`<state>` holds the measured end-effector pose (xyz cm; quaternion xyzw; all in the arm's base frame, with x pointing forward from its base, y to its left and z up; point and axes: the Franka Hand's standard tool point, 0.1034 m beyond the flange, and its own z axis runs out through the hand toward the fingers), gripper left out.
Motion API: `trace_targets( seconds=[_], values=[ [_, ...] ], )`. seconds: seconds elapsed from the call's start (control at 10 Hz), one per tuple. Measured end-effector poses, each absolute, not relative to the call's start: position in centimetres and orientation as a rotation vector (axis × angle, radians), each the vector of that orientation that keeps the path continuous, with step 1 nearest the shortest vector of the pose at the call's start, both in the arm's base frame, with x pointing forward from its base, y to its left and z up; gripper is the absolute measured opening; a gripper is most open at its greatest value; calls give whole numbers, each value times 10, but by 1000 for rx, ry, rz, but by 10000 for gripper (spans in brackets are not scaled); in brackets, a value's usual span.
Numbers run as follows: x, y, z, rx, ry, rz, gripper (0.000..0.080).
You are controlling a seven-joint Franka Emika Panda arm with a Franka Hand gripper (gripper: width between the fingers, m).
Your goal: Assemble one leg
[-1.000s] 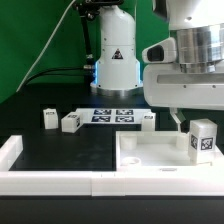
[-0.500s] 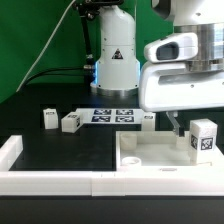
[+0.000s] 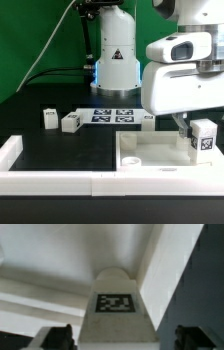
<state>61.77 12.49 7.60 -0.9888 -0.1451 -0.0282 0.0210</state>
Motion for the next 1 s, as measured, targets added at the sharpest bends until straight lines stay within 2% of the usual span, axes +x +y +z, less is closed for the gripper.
trace_targets(
  seconds=[0.1,0.6,1.0],
  values=[
    [618,125,76,-3066,-450,-88,291],
    [618,122,75,-3073,-355,-86,292],
    [618,119,74,-3003,595,-86,292]
  ],
)
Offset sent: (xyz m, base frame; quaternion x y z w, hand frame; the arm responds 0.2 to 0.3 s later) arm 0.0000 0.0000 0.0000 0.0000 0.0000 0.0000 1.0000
